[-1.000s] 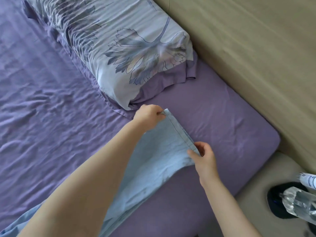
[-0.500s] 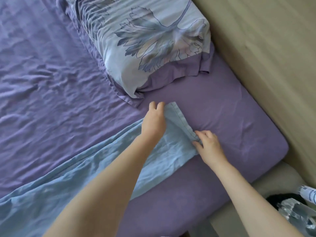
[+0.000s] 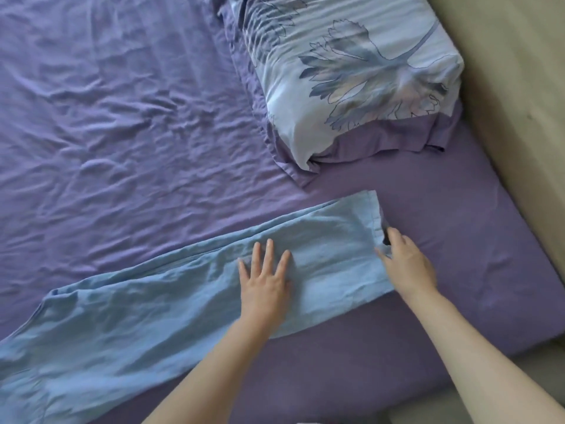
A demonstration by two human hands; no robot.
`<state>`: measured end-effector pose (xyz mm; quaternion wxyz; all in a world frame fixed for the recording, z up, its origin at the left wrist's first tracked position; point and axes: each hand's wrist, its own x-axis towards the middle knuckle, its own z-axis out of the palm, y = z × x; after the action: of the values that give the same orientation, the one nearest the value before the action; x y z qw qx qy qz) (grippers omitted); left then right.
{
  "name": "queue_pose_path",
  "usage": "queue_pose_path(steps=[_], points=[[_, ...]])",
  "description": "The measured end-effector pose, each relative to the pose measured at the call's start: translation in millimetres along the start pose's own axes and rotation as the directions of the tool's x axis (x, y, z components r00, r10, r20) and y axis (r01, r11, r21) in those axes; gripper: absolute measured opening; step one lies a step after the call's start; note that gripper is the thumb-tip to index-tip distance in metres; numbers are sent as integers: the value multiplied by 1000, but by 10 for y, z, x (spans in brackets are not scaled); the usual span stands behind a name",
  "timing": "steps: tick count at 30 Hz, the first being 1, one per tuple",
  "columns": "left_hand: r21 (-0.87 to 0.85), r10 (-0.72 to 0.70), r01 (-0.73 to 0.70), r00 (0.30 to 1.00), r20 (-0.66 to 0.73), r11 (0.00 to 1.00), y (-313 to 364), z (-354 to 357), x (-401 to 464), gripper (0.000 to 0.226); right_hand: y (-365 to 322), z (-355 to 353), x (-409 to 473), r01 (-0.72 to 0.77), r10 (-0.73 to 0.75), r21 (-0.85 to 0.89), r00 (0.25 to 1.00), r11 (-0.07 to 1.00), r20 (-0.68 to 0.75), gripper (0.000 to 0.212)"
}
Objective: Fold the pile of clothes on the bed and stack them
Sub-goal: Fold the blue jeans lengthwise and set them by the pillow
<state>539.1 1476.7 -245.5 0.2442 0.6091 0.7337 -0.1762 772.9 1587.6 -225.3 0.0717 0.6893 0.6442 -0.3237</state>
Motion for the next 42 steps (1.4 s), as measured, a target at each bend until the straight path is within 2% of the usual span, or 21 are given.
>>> queue_pose_path(steps=[3, 5, 7, 9, 12, 14, 15, 19, 21, 24, 27, 29, 32, 35, 37, 39, 42], points=[[-37, 15, -14, 1000, 23, 999, -218, -36, -1, 63, -29, 67, -69, -49, 29, -196, 994, 979, -103, 64], [-41, 39, -38, 998, 39, 998, -374, -50, -28, 64, -175, 126, -118, 63, -124, -282, 971, 957, -203, 84], [-37, 54, -52, 997, 60, 998, -511, -38, -61, 66, -399, 194, -152, 217, -315, -369, 920, 904, -233, 95], [-31, 51, -49, 997, 59, 998, -626, -10, -105, 67, -683, 287, -175, 344, -459, -459, 873, 819, -164, 90], [-67, 18, -16, 999, 31, 998, -799, 32, -176, 68, -1116, 536, -206, 551, -588, -487, 804, 678, 92, 63], [-97, -27, 29, 1000, 15, 995, -945, 51, -204, 66, -1322, 729, -207, 628, -581, -439, 773, 643, 254, 52], [-100, -66, 65, 998, -4, 993, -1044, 50, -202, 63, -1404, 792, -194, 626, -564, -433, 777, 649, 278, 48], [-164, -239, 215, 960, -147, 963, -1631, 29, -159, 44, -1733, 941, -89, 600, -581, -415, 792, 684, 188, 38], [-140, -236, 210, 950, -202, 968, -1912, 21, -146, 35, -1865, 977, -31, 596, -570, -431, 796, 677, 205, 32], [-127, -250, 231, 955, -159, 965, -2165, -9, -118, 23, -1953, 996, 6, 555, -514, -473, 827, 684, 229, 25], [-48, -227, 223, 969, -101, 974, -2313, 1, -129, 25, -1981, 1003, -8, 553, -506, -465, 830, 691, 236, 16], [-9, -195, 195, 977, -86, 981, -2380, 12, -167, 24, -2033, 1009, -34, 582, -514, -436, 812, 686, 276, 19], [-31, -176, 174, 981, -80, 984, -2399, -35, -217, 20, -2164, 1020, -87, 613, -486, -350, 783, 708, 389, 33], [-109, -154, 145, 985, -81, 983, -2435, -129, -215, 12, -2303, 1081, -121, 597, -433, -369, 787, 712, 439, 27], [-141, -111, 104, 993, -42, 984, -2495, -190, -190, 14, -2390, 1111, -133, 568, -387, -373, 800, 734, 458, 23], [-115, -80, 75, 996, -42, 990, -2562, -255, -153, 19, -2473, 1105, -119, 554, -368, -394, 811, 733, 456, 21], [-102, -144, 130, 979, -142, 986, -2657, -325, -49, 25, -2570, 1084, -72, 505, -386, -378, 854, 775, 349, 22]])
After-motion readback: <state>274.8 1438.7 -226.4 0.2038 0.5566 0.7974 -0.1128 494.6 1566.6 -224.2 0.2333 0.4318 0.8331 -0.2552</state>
